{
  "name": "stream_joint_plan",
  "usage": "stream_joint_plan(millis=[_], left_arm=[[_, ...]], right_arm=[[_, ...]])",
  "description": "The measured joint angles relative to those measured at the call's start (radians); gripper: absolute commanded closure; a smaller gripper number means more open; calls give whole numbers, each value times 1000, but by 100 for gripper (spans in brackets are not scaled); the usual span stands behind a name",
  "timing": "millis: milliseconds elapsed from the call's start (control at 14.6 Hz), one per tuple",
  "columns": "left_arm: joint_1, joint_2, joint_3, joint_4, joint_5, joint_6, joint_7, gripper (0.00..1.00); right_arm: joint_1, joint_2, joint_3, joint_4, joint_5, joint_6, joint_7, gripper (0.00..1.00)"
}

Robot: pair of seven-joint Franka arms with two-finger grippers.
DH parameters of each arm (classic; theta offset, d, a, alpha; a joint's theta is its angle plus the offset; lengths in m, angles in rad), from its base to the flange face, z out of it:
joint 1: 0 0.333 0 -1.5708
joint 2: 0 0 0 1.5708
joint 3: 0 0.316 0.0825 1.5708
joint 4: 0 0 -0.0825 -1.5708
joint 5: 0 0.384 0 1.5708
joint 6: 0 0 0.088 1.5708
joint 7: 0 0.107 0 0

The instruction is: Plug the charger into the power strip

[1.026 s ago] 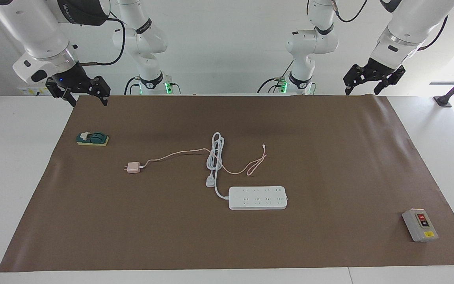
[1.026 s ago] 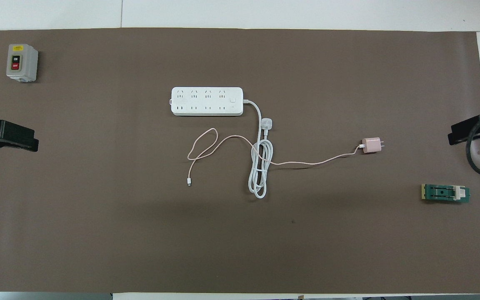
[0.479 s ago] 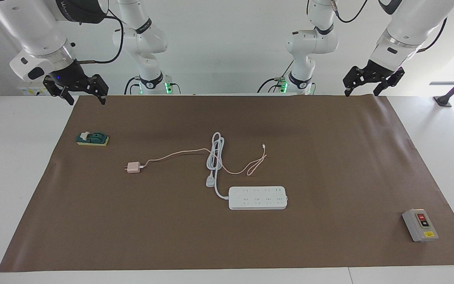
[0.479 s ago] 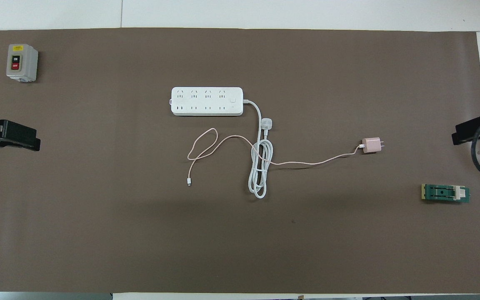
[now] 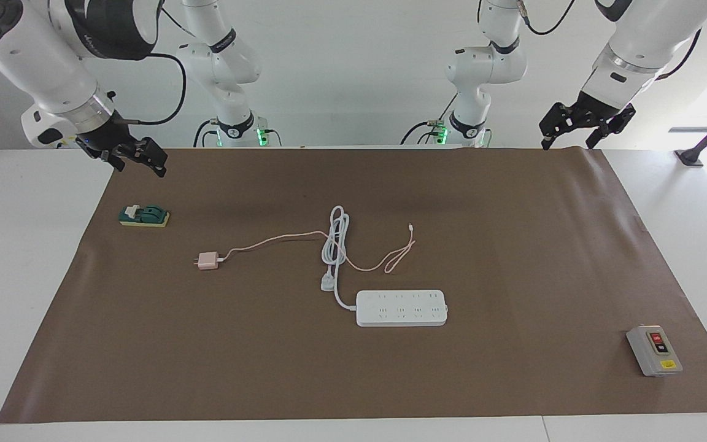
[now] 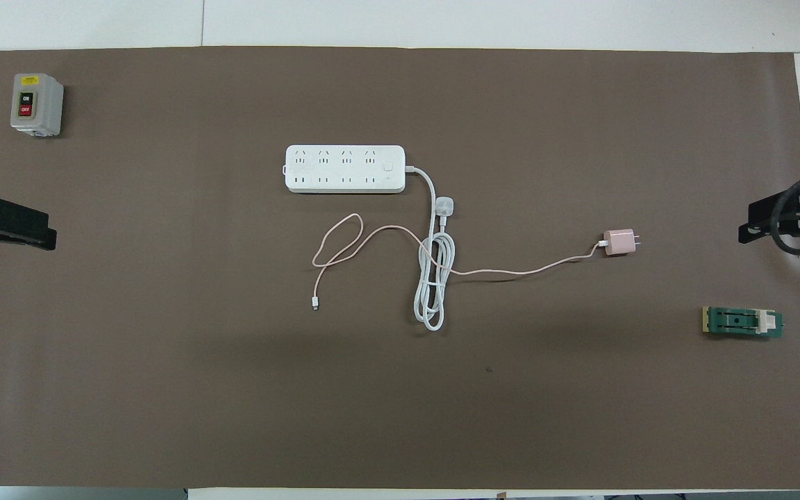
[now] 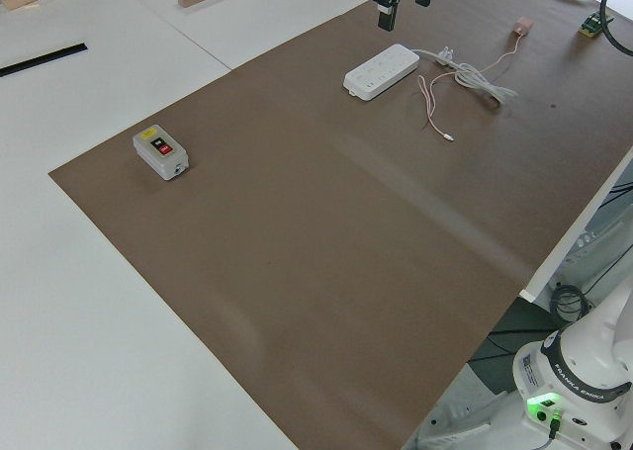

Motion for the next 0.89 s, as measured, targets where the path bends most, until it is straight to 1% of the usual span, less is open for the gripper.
stream_joint_plan(millis=[274,410,547,752,889], left_arm=[[3,3,2,4,0,1,14,0],[9,17,3,6,0,5,16,0],[10,39,3,22,-4,13,15,0],[10,93,2,46,-95,21,-4,0],[6,132,-8,68,-129,34,-4,0]], right_arm=[[-72,121,-1,-20,163,59,215,0],[-96,183,-1,-25,239,97,324,0],[-107,221,0,-51,307,138,415,0],[-133,291,-1,-83,400,165,491,0],[-146,352,-1,-85,432,181,535,0]])
